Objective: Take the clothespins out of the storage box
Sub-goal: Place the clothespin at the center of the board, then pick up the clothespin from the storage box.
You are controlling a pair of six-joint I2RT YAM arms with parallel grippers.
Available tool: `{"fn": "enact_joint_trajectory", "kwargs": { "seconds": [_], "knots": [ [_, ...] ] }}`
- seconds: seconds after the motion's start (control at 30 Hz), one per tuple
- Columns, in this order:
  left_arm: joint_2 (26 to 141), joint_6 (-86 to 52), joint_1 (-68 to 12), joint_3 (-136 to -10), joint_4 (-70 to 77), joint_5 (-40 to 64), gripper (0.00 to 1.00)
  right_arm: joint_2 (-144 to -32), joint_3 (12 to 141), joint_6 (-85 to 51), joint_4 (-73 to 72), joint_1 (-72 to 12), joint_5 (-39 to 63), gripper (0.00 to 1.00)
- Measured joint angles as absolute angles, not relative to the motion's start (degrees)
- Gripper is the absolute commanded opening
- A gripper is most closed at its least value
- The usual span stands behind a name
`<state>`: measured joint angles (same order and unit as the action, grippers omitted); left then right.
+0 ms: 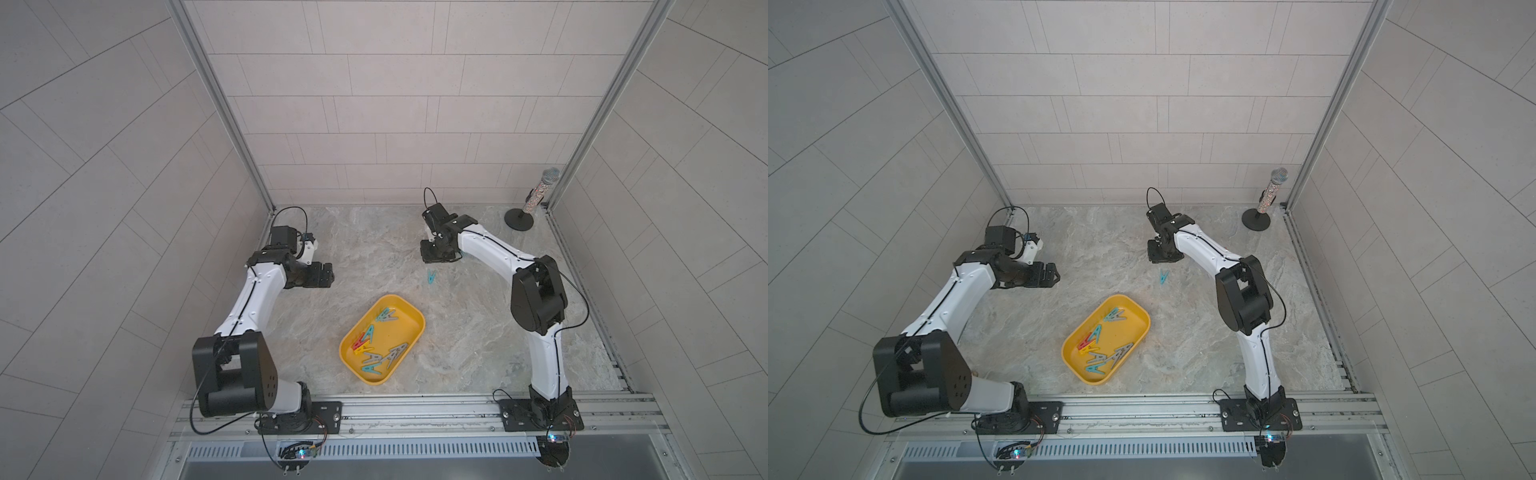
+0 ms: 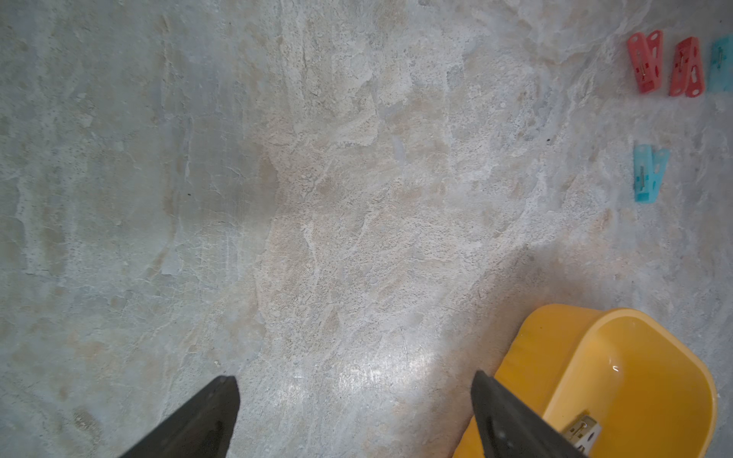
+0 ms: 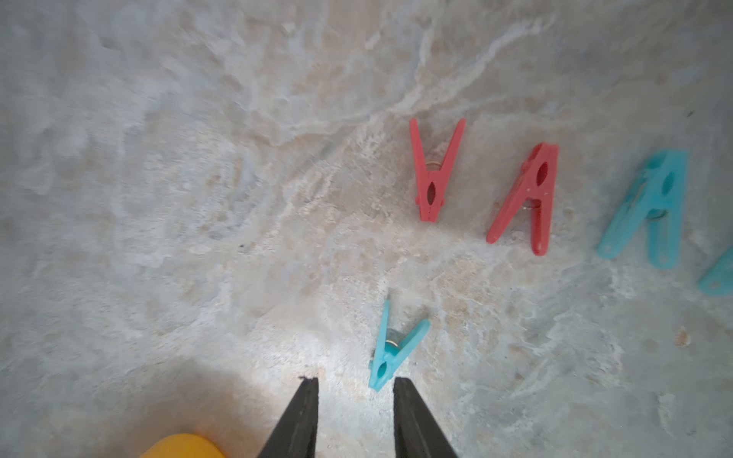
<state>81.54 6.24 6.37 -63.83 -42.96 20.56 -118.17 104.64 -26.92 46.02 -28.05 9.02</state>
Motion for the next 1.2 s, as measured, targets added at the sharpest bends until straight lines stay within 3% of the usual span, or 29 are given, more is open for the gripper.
{"fn": "enact_joint_trajectory", "kwargs": {
  "seconds": [0.3,0.47,0.77,1.2],
  "knots": [
    [81.5,6.2,6.6,-63.8,-42.9,20.5,0.99,-105.1,97.1,-20.5,43.9,-36.7,13.1,0.33],
    [81.5,6.2,6.7,-63.8,-43.0,20.4,0.99,-103.2,93.3,-14.7,43.8,-42.5,14.9,0.33],
    [81.5,6.2,6.7,-63.8,-42.9,20.4,0.99,-105.9,89.7,-5.7,44.8,-52.5,14.7,0.32],
    [81.5,6.2,6.7,-63.8,-42.9,20.4,0.99,-117.1,93.8,-1.4,46.9,-55.0,7.6,0.32]
  ]
}}
